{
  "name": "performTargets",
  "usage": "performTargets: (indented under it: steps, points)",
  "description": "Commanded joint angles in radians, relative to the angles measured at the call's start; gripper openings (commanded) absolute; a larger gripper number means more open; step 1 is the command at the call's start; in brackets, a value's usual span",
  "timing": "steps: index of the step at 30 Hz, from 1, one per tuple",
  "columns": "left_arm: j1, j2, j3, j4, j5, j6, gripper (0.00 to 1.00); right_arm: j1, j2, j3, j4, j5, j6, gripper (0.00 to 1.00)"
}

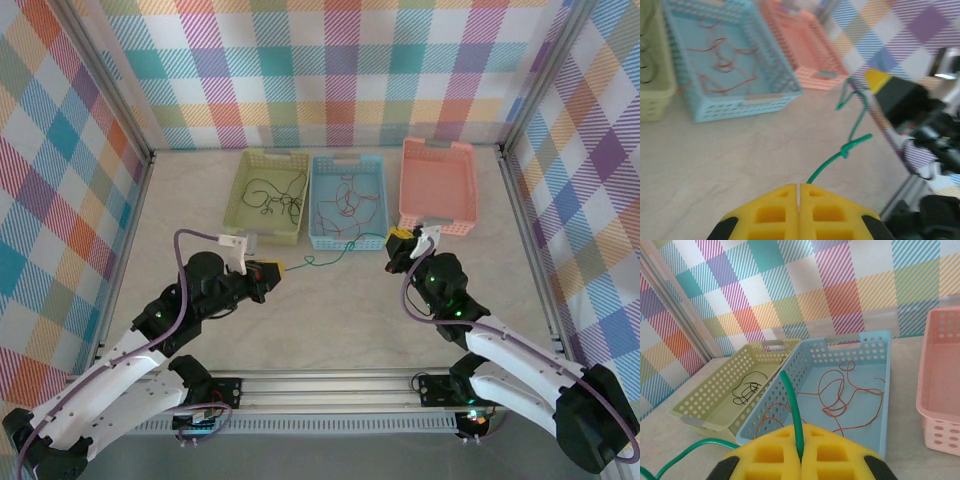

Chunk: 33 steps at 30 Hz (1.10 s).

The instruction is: Untangle the cables

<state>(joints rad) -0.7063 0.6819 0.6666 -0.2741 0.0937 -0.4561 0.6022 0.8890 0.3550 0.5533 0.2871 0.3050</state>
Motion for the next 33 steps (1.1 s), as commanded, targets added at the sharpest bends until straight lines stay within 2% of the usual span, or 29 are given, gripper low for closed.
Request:
performTargets:
  steps: [1,4,10,12,16,18,19,22,23,25,28,31,33]
  points:
    - [-0.004,0.044,0.02,-0.089,-0.162,0.004,0.0,-0.015,-0.008,-0.004,0.033,-0.163,-0.008,0.0]
    - [-0.004,0.097,0.027,-0.083,-0.18,0.019,0.0,-0.015,0.005,0.022,0.04,-0.323,0.023,0.0]
    - [0.001,0.174,0.048,-0.141,-0.337,0.034,0.0,-0.015,-0.04,0.06,0.005,-0.463,0.065,0.0]
    - [0.002,0.194,0.035,-0.133,-0.305,0.025,0.0,-0.015,-0.066,0.045,0.035,-0.48,0.049,0.0]
    - [0.002,0.217,0.007,-0.085,-0.151,0.014,0.0,-0.014,-0.097,0.028,0.056,-0.467,0.011,0.0]
    - [0.002,0.224,0.016,-0.097,-0.119,0.003,0.0,-0.015,-0.101,0.026,0.062,-0.474,-0.003,0.0]
    - [0.002,0.222,0.022,-0.105,-0.105,0.0,0.06,-0.015,-0.099,0.028,0.066,-0.477,-0.009,0.0]
    - [0.002,0.208,0.057,-0.147,-0.093,-0.009,0.54,-0.015,-0.098,0.028,0.065,-0.486,-0.047,0.0]
    - [0.003,0.206,0.084,-0.194,-0.13,-0.019,0.66,-0.015,-0.1,0.025,0.068,-0.486,-0.058,0.0]
    - [0.002,0.207,0.145,-0.263,-0.217,-0.018,0.79,-0.015,-0.099,0.017,0.069,-0.493,-0.08,0.0]
    - [0.008,0.199,0.199,-0.253,-0.217,-0.009,0.84,-0.014,-0.096,0.006,0.111,-0.511,-0.11,0.0]
    - [0.011,0.209,0.238,-0.191,-0.119,-0.022,0.85,-0.013,-0.094,-0.004,0.13,-0.538,-0.137,0.0]
    - [0.013,0.229,0.249,-0.121,-0.015,-0.053,0.84,-0.014,-0.093,-0.014,0.151,-0.544,-0.146,0.0]
